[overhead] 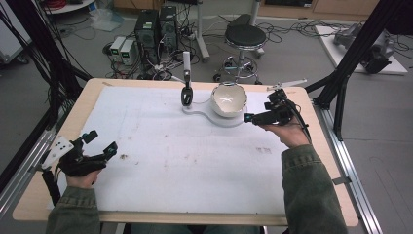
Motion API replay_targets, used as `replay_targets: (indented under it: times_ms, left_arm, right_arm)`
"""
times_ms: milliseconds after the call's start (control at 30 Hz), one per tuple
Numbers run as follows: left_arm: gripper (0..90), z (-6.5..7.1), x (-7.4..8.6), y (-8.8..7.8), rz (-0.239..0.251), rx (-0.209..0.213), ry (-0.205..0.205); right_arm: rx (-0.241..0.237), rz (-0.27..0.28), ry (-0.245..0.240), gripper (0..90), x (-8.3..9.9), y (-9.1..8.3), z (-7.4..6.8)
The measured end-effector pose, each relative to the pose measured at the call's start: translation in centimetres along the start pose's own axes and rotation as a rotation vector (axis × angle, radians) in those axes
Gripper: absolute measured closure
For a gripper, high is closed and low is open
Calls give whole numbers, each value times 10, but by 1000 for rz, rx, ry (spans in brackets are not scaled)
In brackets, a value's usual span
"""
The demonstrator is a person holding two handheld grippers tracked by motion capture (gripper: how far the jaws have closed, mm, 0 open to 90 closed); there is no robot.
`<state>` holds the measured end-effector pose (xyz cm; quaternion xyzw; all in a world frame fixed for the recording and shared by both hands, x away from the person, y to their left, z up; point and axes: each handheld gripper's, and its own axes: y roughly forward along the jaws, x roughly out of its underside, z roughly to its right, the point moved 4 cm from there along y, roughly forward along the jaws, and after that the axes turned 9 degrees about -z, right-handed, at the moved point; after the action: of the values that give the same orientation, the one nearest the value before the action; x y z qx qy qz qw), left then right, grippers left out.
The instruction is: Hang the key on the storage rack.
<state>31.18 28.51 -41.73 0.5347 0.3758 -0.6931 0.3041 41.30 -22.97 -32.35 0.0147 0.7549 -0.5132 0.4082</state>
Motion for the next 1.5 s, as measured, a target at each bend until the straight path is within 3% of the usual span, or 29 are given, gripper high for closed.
replay_targets:
  times_ms: [500,700,1000,1067,1133,1367,1500]
  left_arm:
    - [71,0,1,-1,1,-9,0]
    - [71,-1,1,-2,9,-13,-5]
    - [71,-2,1,-3,12,-21,-2]
    - [71,-2,1,-3,12,-22,-4]
    - [71,-2,1,-4,12,-24,-2]
    - [71,-5,2,-4,8,-27,-9]
    - [71,-6,4,-4,-5,-29,-10]
  right_arm:
    - [-15,48,58,6,41,-4,11]
    - [4,100,52,5,59,-6,16]
    - [-10,120,78,5,94,-3,25]
    - [14,117,66,5,98,-2,26]
    - [2,141,72,6,102,-3,26]
    - [24,212,81,5,124,1,28]
    - [73,252,69,5,135,6,27]
